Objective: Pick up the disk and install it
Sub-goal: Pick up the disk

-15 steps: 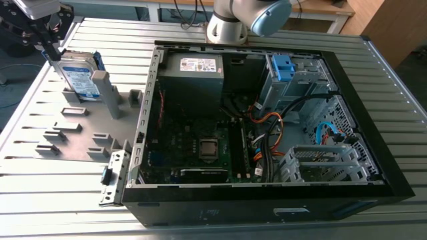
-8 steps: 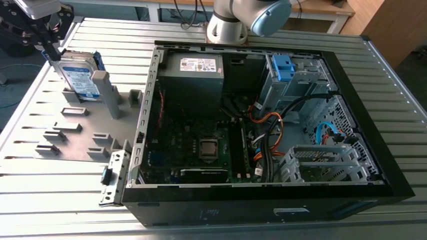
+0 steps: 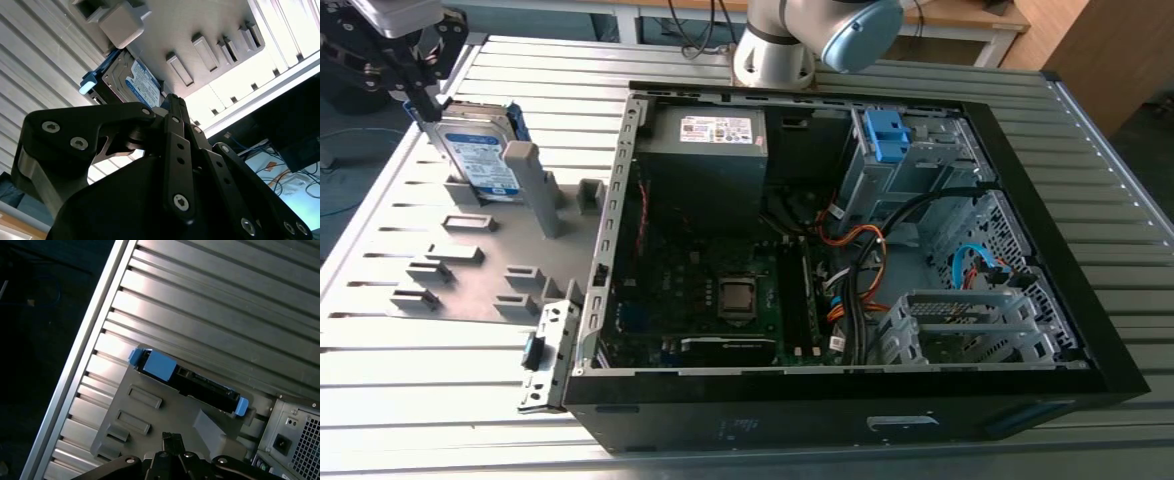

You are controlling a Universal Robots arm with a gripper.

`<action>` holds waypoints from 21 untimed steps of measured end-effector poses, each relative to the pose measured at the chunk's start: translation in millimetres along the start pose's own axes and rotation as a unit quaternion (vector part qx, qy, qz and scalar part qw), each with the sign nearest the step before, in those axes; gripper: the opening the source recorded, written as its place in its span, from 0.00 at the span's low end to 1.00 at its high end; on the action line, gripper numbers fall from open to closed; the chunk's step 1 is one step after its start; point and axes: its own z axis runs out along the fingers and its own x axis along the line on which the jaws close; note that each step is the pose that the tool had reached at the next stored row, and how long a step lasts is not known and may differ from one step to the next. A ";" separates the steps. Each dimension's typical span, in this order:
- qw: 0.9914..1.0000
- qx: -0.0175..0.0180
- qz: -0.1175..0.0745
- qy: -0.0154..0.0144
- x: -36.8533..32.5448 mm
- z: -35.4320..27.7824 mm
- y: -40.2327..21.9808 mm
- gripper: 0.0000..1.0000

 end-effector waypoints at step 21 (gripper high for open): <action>1.000 0.000 -0.019 0.001 0.0 0.0 0.0 0.11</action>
